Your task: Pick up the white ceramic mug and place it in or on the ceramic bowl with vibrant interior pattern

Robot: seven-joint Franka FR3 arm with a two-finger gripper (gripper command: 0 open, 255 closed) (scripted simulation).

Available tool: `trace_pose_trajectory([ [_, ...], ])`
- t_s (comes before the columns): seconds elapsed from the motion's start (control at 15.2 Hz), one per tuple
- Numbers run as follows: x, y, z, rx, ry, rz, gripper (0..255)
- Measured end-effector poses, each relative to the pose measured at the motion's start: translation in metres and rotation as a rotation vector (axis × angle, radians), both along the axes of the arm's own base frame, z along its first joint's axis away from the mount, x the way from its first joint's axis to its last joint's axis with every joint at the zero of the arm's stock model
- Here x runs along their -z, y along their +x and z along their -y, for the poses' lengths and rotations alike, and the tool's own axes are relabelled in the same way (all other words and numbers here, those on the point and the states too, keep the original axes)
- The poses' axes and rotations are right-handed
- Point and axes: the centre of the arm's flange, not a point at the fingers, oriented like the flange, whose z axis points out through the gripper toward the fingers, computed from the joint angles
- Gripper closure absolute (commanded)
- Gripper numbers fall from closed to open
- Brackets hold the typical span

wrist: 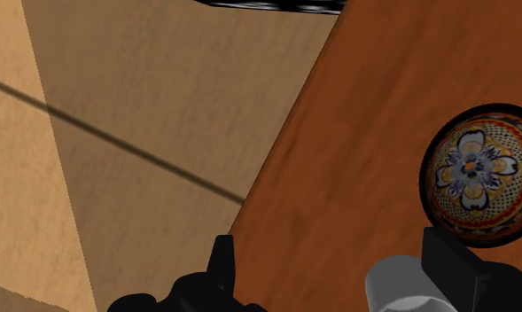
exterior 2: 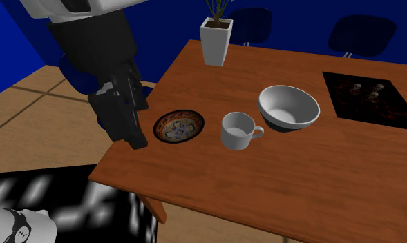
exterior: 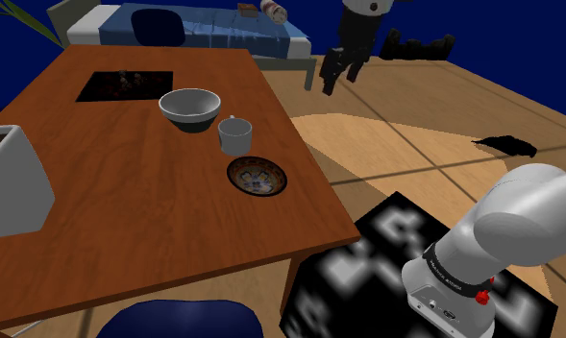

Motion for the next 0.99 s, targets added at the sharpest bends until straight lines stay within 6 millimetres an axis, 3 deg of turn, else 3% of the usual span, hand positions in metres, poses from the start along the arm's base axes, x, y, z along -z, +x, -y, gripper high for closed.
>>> trace_pose_trajectory([
  [0.99,0.094,0.13,-0.109,-0.026,0.03,-0.02,0],
])
